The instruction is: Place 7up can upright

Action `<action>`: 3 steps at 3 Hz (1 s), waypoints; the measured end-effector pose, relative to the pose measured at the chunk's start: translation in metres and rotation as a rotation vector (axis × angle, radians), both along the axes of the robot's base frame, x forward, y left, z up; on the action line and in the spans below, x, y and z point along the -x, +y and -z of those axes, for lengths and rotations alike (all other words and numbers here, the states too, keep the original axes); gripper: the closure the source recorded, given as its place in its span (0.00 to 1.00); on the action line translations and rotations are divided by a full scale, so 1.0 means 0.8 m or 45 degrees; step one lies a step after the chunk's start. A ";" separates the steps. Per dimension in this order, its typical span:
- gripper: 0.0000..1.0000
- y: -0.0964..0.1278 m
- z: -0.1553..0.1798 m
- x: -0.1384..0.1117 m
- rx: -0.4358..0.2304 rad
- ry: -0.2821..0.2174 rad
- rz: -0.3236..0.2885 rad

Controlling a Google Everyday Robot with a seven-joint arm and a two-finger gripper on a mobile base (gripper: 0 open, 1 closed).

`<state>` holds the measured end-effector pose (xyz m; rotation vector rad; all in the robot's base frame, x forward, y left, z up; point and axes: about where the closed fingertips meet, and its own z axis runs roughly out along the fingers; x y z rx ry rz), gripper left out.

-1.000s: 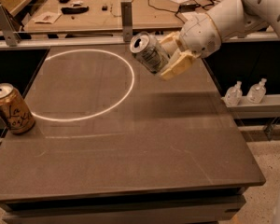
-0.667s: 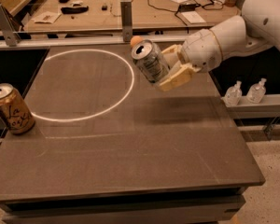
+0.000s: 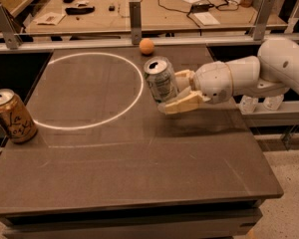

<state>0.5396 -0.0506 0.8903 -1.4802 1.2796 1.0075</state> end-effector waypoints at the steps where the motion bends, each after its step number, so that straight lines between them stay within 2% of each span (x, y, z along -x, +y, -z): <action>1: 1.00 0.003 0.018 0.001 -0.035 0.003 0.034; 2: 1.00 0.006 0.032 0.000 -0.084 -0.030 0.056; 3: 1.00 0.007 0.032 -0.001 -0.086 -0.037 0.055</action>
Offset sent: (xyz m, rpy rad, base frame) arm 0.0024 0.0027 -0.0382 0.1113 -0.0615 -0.0717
